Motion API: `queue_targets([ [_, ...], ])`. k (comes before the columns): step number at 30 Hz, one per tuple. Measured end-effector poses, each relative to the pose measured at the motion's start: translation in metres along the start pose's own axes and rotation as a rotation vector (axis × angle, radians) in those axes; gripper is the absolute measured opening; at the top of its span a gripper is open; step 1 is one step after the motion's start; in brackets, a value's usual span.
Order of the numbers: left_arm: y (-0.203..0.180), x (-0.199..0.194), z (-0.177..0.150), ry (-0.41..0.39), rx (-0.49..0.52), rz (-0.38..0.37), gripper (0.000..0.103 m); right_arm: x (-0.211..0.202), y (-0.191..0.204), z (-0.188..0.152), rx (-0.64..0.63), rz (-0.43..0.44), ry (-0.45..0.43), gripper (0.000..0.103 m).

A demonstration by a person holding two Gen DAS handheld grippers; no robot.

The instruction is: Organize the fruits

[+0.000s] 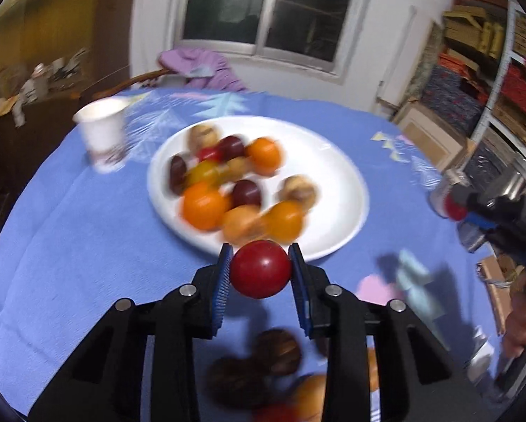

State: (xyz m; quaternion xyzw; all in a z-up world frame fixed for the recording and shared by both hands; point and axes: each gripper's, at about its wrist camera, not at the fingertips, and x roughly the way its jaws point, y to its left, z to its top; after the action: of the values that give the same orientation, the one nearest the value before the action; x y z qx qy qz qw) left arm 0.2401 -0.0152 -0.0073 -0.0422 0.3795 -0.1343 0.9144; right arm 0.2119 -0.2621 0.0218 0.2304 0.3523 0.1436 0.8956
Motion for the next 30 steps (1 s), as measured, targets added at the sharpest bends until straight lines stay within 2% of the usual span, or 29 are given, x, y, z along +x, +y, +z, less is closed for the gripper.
queue_targets([
  [3, -0.038, 0.015, 0.015, -0.003, 0.068, -0.023, 0.032, -0.002, 0.002, 0.002, -0.006, -0.016, -0.017, 0.026],
  [8, -0.062, 0.047, 0.03, 0.023, 0.068, -0.06, 0.032, 0.02, 0.015, 0.016, -0.06, -0.069, 0.0, 0.026],
  [11, -0.062, 0.062, 0.029, 0.046, 0.069, -0.067, 0.032, 0.047, 0.023, 0.028, -0.114, -0.119, 0.002, 0.026],
  [15, -0.052, 0.075, 0.026, 0.072, 0.069, -0.07, 0.032, 0.086, 0.016, 0.036, -0.077, -0.107, 0.045, 0.026],
  [20, -0.05, 0.083, 0.024, 0.082, 0.081, -0.055, 0.032, 0.115, 0.014, 0.03, -0.08, -0.099, 0.095, 0.028],
  [21, -0.048, 0.082, 0.025, 0.074, 0.078, -0.054, 0.036, 0.115, 0.013, 0.029, -0.076, -0.092, 0.092, 0.029],
  [23, -0.046, 0.081, 0.025, 0.079, 0.066, -0.091, 0.044, 0.111, 0.012, 0.03, -0.062, -0.082, 0.076, 0.045],
  [30, -0.048, 0.063, 0.023, 0.052, 0.079, -0.093, 0.058, 0.073, 0.02, 0.038, -0.056, -0.067, 0.004, 0.045],
])
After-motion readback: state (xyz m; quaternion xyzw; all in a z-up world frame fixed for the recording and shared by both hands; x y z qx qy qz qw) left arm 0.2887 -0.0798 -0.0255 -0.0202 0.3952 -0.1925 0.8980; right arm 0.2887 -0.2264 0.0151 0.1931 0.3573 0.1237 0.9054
